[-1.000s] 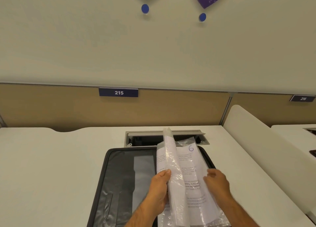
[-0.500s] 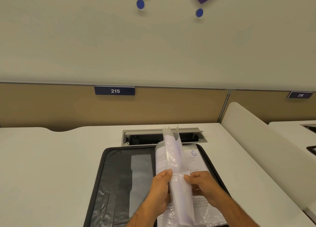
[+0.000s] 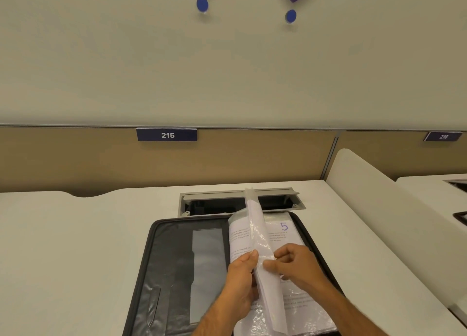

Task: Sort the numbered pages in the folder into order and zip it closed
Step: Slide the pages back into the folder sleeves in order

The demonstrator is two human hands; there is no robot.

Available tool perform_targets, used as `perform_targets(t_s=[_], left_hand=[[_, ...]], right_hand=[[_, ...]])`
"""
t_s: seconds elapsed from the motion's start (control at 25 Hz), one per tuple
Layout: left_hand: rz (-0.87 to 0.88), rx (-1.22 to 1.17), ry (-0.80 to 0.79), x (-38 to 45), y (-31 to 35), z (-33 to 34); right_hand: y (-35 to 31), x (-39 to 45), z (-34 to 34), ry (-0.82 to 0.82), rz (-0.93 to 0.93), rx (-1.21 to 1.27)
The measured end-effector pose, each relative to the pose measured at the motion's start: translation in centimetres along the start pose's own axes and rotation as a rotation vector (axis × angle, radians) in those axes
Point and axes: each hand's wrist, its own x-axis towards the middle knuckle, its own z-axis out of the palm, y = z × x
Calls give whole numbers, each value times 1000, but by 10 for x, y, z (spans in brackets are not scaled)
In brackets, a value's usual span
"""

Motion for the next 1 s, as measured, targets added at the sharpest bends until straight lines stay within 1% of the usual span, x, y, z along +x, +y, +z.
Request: perform_targets(t_s=[0.04, 0.16, 0.24, 0.32, 0.36, 0.4, 0.44, 0.48, 0.52, 0.56, 0.64, 0.68, 0.72, 0.76, 1.0], left_hand=[[-1, -5, -10, 0, 0, 0], [-13, 8, -21, 3, -1, -2], [-13, 17, 8, 3, -2, -3], [-6, 13, 39, 4, -2, -3], [1, 15, 41, 5, -2, -4], [11, 21, 36, 6, -2, -4], [17, 24, 30, 5, -2, -3], [20, 24, 30, 6, -3, -3], [22, 23, 31, 6, -3, -2], [24, 23, 29, 6, -4, -1], [28, 24, 19, 6, -5, 1], [30, 22, 13, 7, -6, 2], [29, 20, 10, 7, -7, 2], [28, 21, 11, 7, -8, 3], [18, 21, -1, 5, -11, 5]], right_hand=[[1, 0, 0, -24, 33, 50], [3, 2, -10, -28, 132, 158], [9, 5, -21, 7, 234, 203], [19, 11, -31, 151, 325, 170], [24, 14, -35, 265, 314, 85], [26, 13, -37, 388, 258, -20], [26, 11, -37, 494, 163, -95], [24, 8, -36, 551, 50, -122], [20, 5, -33, 516, -53, -113], [15, 2, -27, 393, -102, -93], [9, -2, -12, 68, -43, -40], [8, -4, -6, -36, -4, -8], [7, -4, -2, -82, 22, 20], [8, -2, -2, -91, 42, 53], [9, 0, -16, -110, 150, 190]])
